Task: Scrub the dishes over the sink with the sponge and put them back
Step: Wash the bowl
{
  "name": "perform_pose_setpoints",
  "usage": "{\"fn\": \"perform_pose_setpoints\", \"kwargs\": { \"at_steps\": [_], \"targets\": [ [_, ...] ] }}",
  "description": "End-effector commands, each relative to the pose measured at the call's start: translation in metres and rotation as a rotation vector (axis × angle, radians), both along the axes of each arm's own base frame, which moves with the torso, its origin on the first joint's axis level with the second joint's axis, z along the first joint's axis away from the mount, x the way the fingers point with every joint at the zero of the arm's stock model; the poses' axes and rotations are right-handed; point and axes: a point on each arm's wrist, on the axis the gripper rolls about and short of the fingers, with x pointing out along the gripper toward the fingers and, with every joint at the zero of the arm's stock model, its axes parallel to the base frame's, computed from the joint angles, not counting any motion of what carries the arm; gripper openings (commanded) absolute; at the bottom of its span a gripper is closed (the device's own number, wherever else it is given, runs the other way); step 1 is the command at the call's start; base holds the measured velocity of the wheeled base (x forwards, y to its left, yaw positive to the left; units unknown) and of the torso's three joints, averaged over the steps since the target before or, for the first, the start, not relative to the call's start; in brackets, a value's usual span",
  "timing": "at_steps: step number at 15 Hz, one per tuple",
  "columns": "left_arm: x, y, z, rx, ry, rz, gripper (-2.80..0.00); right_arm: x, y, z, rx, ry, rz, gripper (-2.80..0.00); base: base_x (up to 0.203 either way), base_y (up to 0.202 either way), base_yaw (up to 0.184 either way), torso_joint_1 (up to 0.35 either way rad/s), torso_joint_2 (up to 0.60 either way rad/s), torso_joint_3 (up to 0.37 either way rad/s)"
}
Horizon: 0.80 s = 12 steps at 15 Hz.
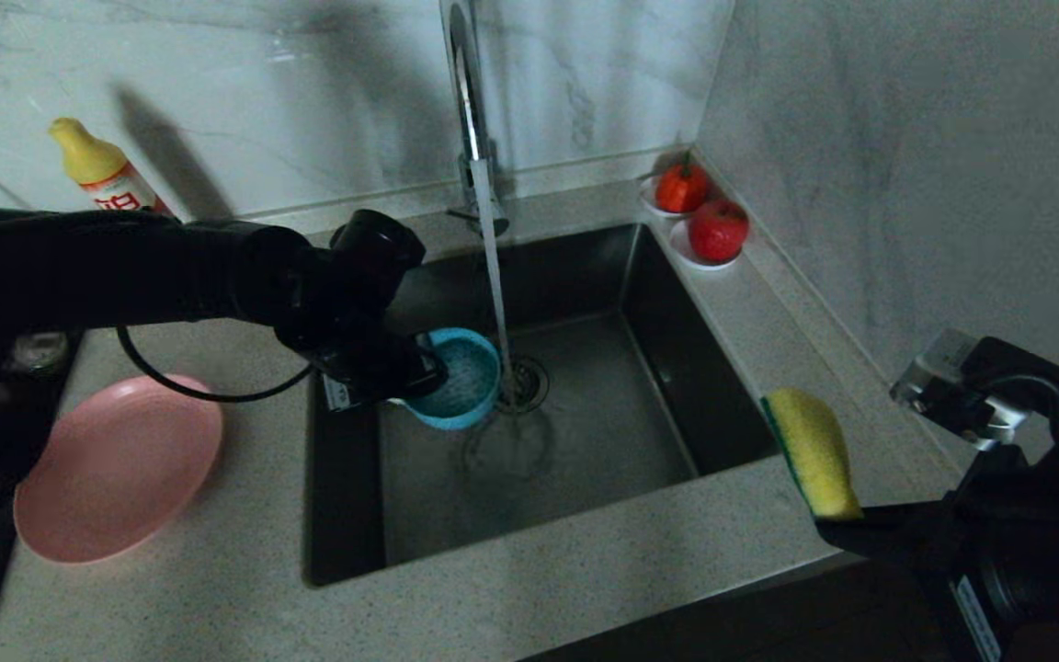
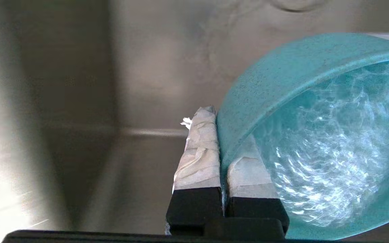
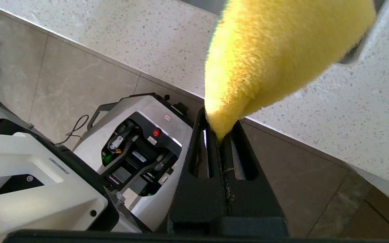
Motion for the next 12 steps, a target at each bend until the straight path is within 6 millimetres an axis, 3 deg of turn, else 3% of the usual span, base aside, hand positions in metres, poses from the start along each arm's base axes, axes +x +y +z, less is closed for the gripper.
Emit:
{"fn": "perform_pose_setpoints", "kwargs": {
  "at_steps": [1, 4, 12],
  "targets": [
    [-0.033, 0.015, 0.029, 0.067, -0.067, 0.018, -2.80, 0.003, 0.002, -0.002, -0.008, 0.010, -0.003, -2.80, 0.000, 0.000, 0.000, 0.000, 0.00, 0.000],
    [-0.060, 0.029, 0.049, 0.156, -0.212, 0.060, -2.80, 0.005, 0.000, -0.010, -0.029, 0.033, -0.021, -2.80, 0.000, 0.000, 0.000, 0.000, 0.00, 0.000],
    [-0.072, 0.031, 0.054, 0.333, -0.705, 0.106, -2.80, 0.008, 0.000, -0.014, -0.032, 0.056, -0.020, -2.80, 0.000, 0.000, 0.000, 0.000, 0.00, 0.000]
  ]
}}
